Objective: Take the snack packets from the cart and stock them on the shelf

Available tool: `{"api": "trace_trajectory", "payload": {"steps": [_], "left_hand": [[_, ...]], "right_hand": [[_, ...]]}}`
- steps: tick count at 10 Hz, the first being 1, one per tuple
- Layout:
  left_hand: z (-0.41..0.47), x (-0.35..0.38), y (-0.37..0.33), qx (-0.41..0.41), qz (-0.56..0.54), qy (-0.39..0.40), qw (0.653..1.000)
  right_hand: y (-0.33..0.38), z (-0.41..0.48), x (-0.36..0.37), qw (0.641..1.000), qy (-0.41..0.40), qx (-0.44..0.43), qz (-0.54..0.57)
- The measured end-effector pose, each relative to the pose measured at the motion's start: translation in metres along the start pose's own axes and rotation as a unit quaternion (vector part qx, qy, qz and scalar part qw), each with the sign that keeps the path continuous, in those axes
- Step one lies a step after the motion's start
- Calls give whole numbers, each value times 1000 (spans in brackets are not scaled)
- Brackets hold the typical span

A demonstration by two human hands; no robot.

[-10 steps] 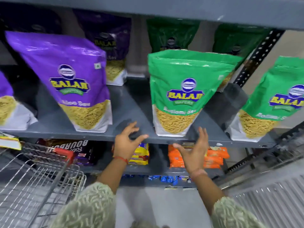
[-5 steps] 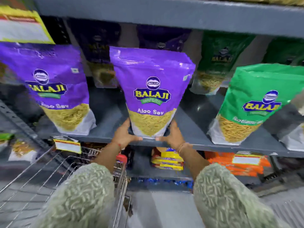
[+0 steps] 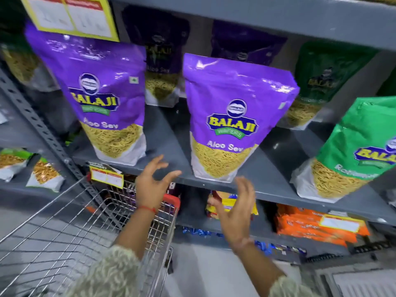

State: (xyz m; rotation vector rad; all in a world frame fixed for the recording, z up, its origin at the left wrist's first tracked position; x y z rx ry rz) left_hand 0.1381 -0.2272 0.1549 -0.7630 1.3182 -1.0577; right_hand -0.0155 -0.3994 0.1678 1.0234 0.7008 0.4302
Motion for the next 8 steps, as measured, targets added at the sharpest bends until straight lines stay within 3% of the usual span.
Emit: {"api": "trace_trajectory", "payload": {"steps": [1, 2, 3, 4, 5, 6, 8], "left_hand": [[4, -75, 26, -41, -8, -160, 986], [41, -120, 44, -80, 19, -159, 984], [78, -121, 52, -42, 64, -16, 997], [86, -116, 60, -34, 111, 26, 993], [86, -118, 67, -32, 115, -12, 993], [85, -116, 71, -49, 112, -2, 992], [71, -124, 62, -80, 206, -17, 975]], "right_hand": [[33, -23, 73, 983, 176, -51, 28], [61, 14, 141, 967, 245, -2, 65], [67, 61, 191, 949, 276, 98, 119], [60, 70, 224, 938, 318, 127, 54], [54, 65, 231, 953, 280, 111, 23], [56, 63, 230, 957, 275, 97, 11], [68, 54, 206, 943, 291, 131, 93]]}}
Point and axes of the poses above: each hand's wrist, its own z-axis towards the middle knuckle, its own x-axis out of the palm, y = z × x, the point moved 5 cm from there along z, towards the middle knuckle, and after that the axes turned 9 degrees about z, right-handed, at the moved point
